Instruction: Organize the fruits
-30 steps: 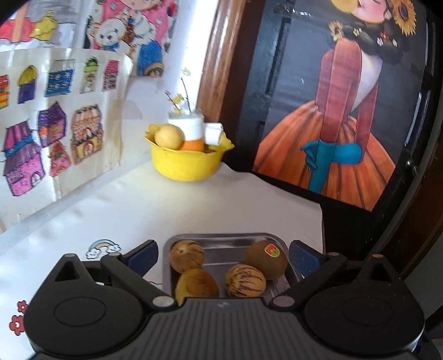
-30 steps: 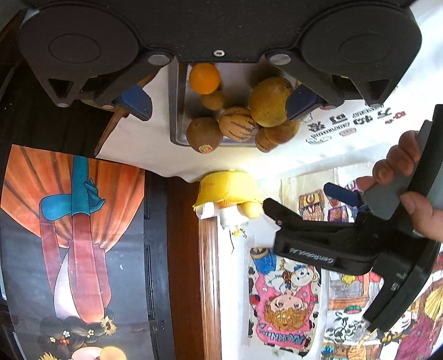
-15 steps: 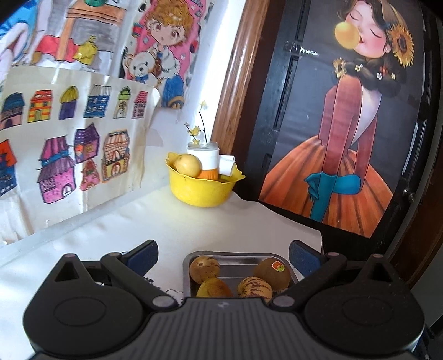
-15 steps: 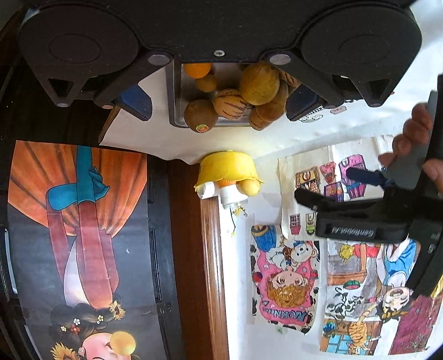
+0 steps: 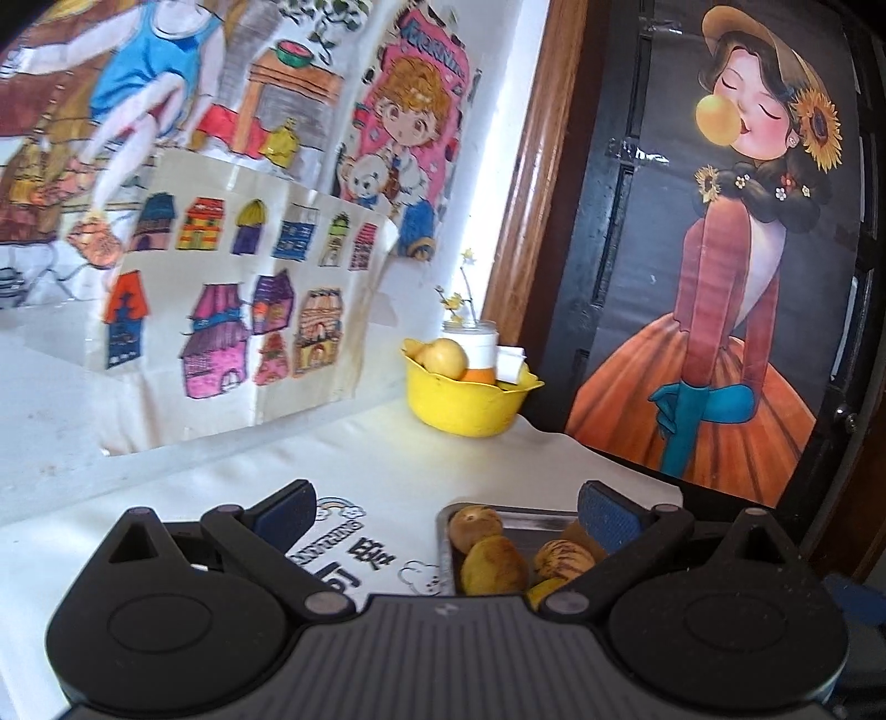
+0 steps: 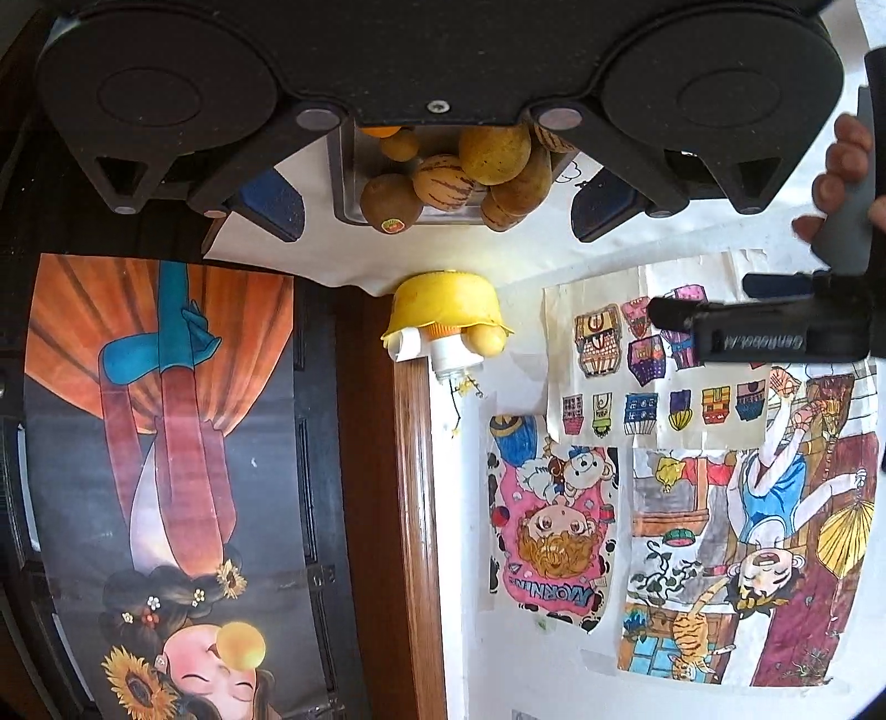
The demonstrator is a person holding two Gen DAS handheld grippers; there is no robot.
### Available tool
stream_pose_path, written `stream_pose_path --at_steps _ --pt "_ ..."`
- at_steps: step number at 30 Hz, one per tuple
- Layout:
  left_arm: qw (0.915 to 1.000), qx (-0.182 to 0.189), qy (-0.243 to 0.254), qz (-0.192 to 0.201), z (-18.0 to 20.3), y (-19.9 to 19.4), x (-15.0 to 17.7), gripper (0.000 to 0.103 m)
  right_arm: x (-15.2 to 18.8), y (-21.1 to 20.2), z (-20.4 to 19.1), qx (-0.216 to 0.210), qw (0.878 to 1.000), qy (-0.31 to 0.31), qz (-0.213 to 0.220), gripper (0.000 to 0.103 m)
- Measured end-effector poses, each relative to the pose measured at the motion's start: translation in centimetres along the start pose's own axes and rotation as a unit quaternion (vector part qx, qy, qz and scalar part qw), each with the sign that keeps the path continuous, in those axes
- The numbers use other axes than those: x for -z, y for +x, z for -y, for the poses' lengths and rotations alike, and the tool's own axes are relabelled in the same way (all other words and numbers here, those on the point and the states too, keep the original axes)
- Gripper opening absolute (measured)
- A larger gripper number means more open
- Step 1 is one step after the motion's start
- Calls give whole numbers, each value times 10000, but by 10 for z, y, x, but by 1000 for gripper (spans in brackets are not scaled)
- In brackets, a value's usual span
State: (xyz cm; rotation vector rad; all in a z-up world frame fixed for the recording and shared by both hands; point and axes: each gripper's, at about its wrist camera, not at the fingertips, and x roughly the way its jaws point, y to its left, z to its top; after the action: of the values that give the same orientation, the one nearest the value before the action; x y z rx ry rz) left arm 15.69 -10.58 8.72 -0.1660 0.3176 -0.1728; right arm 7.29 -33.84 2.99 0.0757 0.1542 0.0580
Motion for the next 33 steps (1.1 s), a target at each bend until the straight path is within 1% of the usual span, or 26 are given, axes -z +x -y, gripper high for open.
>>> stream_pose_path --at_steps 11,21,33 --pt "9993 -256 -259 14 -18 -26 29 103 2 -19 -7 100 9999 12 -6 102" --pt "9991 -377 -197 -21 -25 -46 49 103 9 -40 -15 225 9997 -86 18 102" --pt "9985 -512 -197 0 -36 -74 69 103 22 -58 -26 259 9995 -164 -42 102"
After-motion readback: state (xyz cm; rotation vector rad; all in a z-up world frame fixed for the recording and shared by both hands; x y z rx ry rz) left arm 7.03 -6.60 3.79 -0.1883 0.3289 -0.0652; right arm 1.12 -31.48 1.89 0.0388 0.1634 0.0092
